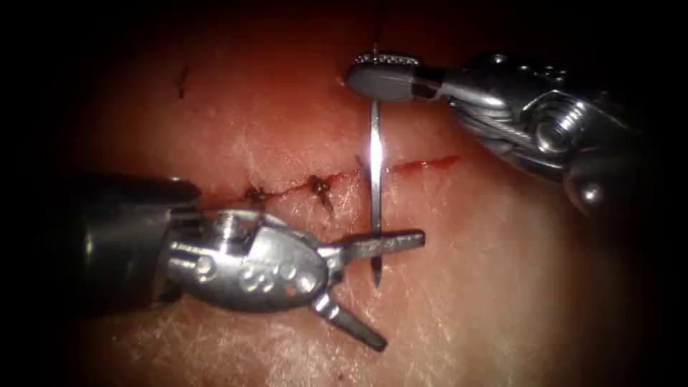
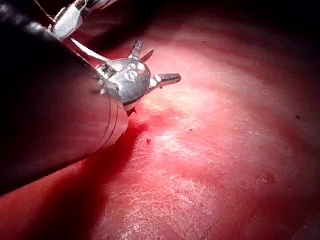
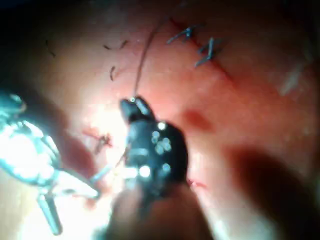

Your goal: Wound Closure

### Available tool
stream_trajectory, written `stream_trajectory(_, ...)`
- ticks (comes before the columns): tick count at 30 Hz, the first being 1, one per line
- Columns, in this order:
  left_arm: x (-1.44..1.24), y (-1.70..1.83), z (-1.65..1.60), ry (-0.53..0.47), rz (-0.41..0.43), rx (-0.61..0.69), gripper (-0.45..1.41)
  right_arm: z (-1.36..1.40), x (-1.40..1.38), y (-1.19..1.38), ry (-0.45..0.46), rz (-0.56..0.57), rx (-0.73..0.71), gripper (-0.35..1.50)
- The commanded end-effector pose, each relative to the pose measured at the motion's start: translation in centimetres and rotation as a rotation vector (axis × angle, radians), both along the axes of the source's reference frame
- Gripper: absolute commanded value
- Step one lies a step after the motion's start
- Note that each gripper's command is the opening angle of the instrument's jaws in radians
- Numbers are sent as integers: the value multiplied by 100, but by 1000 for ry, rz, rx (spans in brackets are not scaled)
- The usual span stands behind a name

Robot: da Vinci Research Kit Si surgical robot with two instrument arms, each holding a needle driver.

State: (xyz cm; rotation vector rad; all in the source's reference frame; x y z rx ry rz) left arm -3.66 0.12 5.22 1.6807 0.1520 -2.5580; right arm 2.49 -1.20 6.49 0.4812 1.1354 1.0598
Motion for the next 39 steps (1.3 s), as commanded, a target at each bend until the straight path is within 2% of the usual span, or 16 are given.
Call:
stream_trajectory(1, -3, 1, 8, -27, -40, 6, 76, 6, 8, -5, 11, 15, 11, -35)
stream_trajectory(8, 10, 14, 10, -40, -154, -4, 67, 9, 9, -11, 21, 28, 37, -35)
stream_trajectory(12, 18, 22, 2, -54, -161, -10, 59, 15, 9, -14, 31, 1, 39, -35)
stream_trajectory(18, 25, 27, 2, -64, -143, -24, 47, 15, 11, -17, 44, -24, 24, -35)
stream_trajectory(22, 22, 22, 5, -95, -103, -37, 26, 15, 11, -16, 48, -41, 5, -35)
stream_trajectory(24, 19, 19, 6, -112, -86, -46, 20, 14, 11, -17, 57, -50, 6, -35)
stream_trajectory(30, 10, 12, 9, -154, -35, -44, 24, 11, 12, -15, 73, -49, 0, -35)
stream_trajectory(36, 7, 11, 7, -167, -21, -43, 29, 12, 12, -15, 78, -45, -9, -35)
stream_trajectory(37, 7, 11, 7, -167, -16, -42, 26, 12, 12, -15, 78, -45, -9, -35)
stream_trajectory(39, 9, 10, 7, -170, -12, -42, -13, 12, 12, -15, 78, -45, -9, -35)
